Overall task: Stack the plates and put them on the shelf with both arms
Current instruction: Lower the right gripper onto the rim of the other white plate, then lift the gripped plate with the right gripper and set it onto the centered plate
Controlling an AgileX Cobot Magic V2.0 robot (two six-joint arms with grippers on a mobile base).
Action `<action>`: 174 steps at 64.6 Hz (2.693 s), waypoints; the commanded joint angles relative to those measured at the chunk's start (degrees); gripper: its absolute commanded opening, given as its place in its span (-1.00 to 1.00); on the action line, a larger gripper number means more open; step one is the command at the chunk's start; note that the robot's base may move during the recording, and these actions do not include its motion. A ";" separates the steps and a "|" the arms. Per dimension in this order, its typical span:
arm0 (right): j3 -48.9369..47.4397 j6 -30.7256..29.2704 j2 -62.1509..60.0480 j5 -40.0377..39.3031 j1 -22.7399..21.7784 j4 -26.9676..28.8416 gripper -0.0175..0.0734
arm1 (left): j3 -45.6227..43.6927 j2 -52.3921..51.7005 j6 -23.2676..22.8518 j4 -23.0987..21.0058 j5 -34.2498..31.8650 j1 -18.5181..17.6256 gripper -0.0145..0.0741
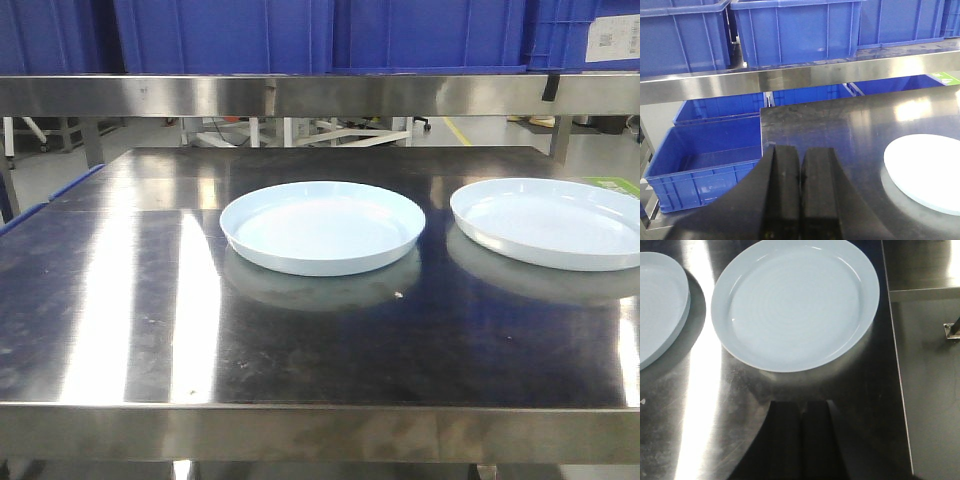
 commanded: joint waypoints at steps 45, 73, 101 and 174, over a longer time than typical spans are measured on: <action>-39.24 -0.07 33.00 27.85 -14.61 1.04 -0.19 | -1.65 0.08 -0.29 -0.08 -5.39 0.09 -0.48; -56.17 -0.07 50.13 32.09 -13.04 1.26 0.17 | -1.65 0.08 -0.29 -0.08 -5.39 0.09 -0.48; -57.13 -0.07 54.75 30.60 -10.46 0.15 0.16 | -1.65 0.08 -0.29 -0.08 -5.39 0.09 -0.48; -57.25 -0.03 44.88 32.95 -11.50 20.06 -0.51 | -1.65 0.08 -0.29 -0.08 -5.39 0.09 -0.48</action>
